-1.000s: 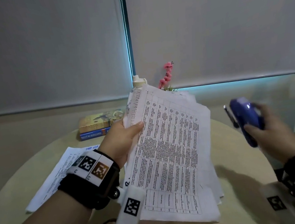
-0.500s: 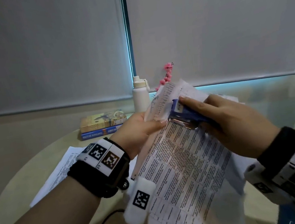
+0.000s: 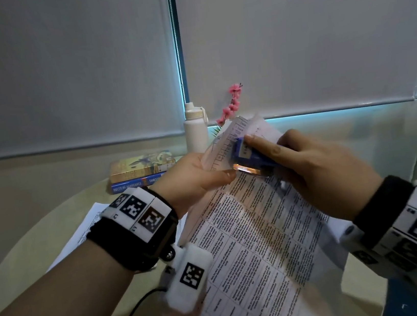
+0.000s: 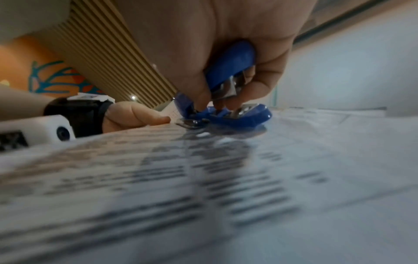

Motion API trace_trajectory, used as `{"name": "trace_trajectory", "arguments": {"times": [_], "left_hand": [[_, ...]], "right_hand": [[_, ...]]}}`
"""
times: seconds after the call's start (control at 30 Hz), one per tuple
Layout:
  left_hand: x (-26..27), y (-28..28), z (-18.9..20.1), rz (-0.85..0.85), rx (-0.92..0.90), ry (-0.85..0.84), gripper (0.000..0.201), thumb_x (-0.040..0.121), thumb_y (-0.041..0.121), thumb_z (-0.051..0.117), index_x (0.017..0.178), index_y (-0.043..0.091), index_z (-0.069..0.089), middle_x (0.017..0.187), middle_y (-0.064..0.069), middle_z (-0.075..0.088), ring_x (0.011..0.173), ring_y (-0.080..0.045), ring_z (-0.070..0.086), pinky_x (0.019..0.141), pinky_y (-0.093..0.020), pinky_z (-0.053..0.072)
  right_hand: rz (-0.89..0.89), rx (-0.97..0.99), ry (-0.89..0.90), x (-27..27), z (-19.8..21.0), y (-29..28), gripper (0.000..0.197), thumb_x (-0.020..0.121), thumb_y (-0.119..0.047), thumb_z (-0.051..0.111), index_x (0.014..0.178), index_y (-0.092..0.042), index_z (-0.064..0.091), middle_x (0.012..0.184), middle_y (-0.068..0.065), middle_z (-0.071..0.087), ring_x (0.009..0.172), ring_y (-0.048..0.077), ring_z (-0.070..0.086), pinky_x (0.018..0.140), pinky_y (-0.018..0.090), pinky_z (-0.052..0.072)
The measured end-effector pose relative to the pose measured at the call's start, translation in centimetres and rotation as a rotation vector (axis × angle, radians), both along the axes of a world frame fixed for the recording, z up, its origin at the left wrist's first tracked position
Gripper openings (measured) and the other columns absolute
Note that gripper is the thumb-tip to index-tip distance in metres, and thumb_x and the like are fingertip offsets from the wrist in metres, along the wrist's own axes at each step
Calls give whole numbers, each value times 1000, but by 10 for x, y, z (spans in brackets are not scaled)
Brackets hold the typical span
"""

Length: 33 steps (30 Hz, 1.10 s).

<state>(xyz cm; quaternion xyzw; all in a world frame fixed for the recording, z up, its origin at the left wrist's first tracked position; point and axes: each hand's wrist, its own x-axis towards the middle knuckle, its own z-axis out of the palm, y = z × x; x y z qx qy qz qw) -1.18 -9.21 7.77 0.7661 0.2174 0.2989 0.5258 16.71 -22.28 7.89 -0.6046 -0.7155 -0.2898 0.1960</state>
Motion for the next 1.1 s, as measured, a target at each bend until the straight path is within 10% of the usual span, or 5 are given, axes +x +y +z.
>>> {"name": "trace_trajectory", "arguments": {"times": [0.33, 0.47, 0.83, 1.0, 1.1], "left_hand": [[-1, -3, 6, 34, 59, 41, 7, 81, 0, 68, 86, 5, 69, 75, -2, 68, 71, -11, 65, 74, -26, 50], [-2, -6, 8, 32, 71, 24, 28, 76, 5, 71, 101, -6, 67, 99, -23, 69, 94, -28, 67, 91, -38, 50], [0, -3, 6, 39, 34, 24, 12, 81, -7, 65, 90, 1, 68, 79, -9, 69, 73, -16, 65, 78, -29, 52], [1, -4, 5, 45, 52, 28, 30, 76, 1, 71, 104, -4, 67, 101, -21, 69, 92, -24, 66, 91, -34, 49], [2, -2, 5, 44, 13, 21, 24, 81, -5, 66, 105, -9, 64, 97, -23, 67, 91, -30, 65, 93, -42, 48]], "right_hand": [[72, 18, 158, -2, -10, 10, 68, 86, -24, 46, 144, -41, 15, 101, 5, 51, 68, 21, 45, 57, 29, 37], [54, 72, 17, -5, -10, 13, 70, 84, -15, 52, 144, -37, 23, 98, 6, 53, 69, 26, 50, 51, 32, 41], [140, -20, 269, -6, -8, 21, 68, 85, -26, 47, 146, -38, 19, 103, -4, 46, 81, 18, 48, 68, 28, 38], [50, 98, 36, -11, -8, 20, 71, 84, -14, 56, 143, -37, 25, 98, 5, 54, 72, 27, 53, 51, 31, 43], [96, 15, 290, -11, -7, 25, 68, 87, -21, 49, 146, -40, 20, 102, -3, 47, 83, 24, 53, 66, 31, 42]]}}
